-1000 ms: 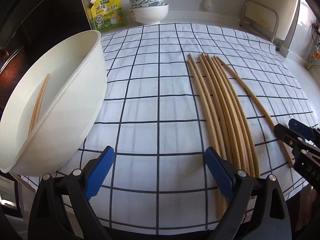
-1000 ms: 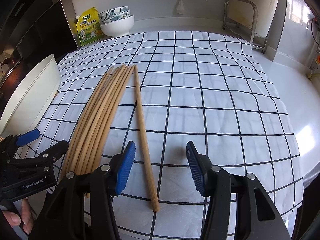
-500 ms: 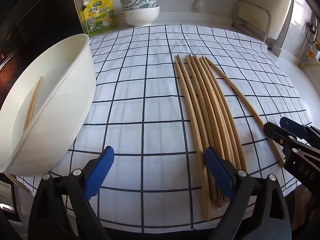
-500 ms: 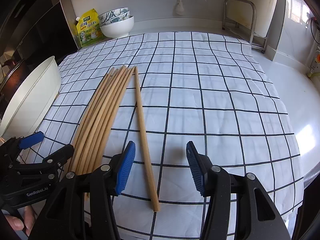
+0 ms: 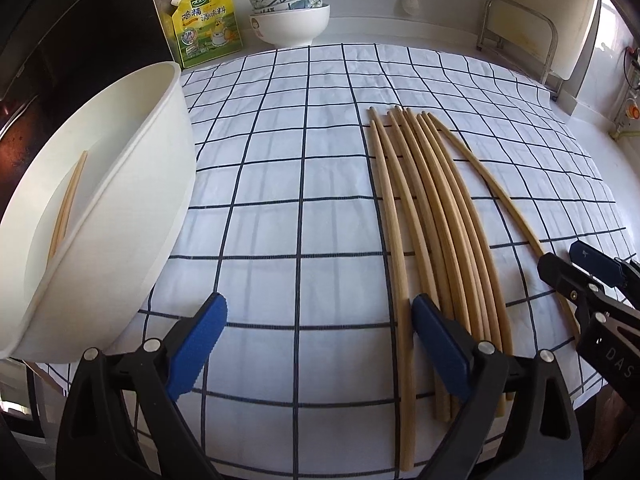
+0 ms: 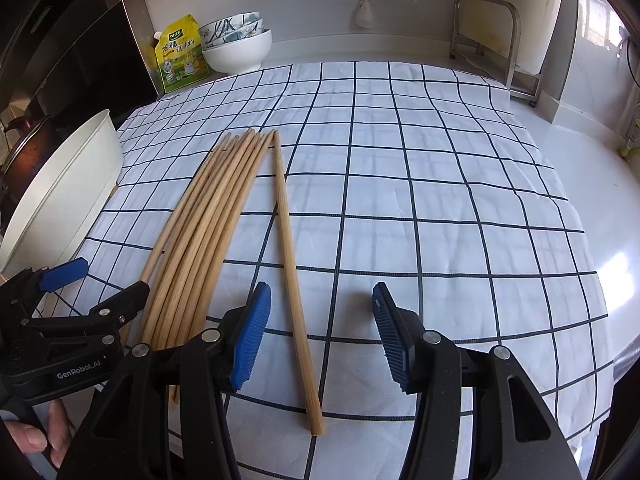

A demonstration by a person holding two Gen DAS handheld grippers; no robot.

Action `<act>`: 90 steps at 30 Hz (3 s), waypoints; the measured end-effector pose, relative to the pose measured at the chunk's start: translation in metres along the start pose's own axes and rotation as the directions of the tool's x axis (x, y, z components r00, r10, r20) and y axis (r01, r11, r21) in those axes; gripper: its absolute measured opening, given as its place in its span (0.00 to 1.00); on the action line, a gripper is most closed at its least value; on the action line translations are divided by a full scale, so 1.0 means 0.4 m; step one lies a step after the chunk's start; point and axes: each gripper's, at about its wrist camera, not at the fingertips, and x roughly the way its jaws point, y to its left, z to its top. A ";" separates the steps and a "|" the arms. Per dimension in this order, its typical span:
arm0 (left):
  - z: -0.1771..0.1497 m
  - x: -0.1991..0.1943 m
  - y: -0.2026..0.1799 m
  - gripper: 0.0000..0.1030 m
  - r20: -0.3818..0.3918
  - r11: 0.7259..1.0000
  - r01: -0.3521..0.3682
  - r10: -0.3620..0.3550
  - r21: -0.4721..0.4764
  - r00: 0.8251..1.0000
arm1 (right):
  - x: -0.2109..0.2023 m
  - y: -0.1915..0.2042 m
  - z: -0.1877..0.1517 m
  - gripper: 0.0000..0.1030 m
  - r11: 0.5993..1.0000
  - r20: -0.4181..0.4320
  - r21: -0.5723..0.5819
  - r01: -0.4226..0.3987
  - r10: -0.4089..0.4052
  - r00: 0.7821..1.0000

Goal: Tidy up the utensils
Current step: 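Lower the right gripper onto another chopstick and close it, then lift the chopstick with the right gripper and carry it over the basin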

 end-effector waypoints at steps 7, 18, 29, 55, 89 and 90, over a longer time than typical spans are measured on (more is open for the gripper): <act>0.040 0.028 -0.004 0.89 0.004 1.000 0.008 -0.008 -0.023 1.000 | 0.024 0.007 0.025 0.49 0.999 0.011 -0.018 0.034 -0.034 0.999; 0.059 0.035 -0.015 0.72 0.023 0.999 0.045 -0.045 -0.025 0.999 | 0.044 0.042 0.034 0.39 0.993 0.041 -0.097 0.066 -0.063 0.997; 0.046 0.010 -0.035 0.08 0.013 0.995 0.104 -0.104 0.006 0.994 | 0.041 0.047 0.034 0.06 0.993 0.037 -0.107 0.053 -0.050 0.998; 0.084 -0.143 0.055 0.07 0.069 0.970 0.238 -0.235 -0.043 0.970 | -0.083 0.092 0.101 0.06 0.993 0.118 -0.031 -0.112 0.115 0.986; 0.105 -0.124 0.651 0.07 0.148 0.939 0.089 -0.042 -0.332 0.988 | 0.087 0.730 0.286 0.06 0.902 -0.060 -0.278 -0.332 0.328 0.943; 0.104 -0.115 0.658 0.07 0.143 0.938 0.088 -0.042 -0.335 0.989 | 0.095 0.735 0.284 0.06 0.903 -0.071 -0.275 -0.331 0.324 0.943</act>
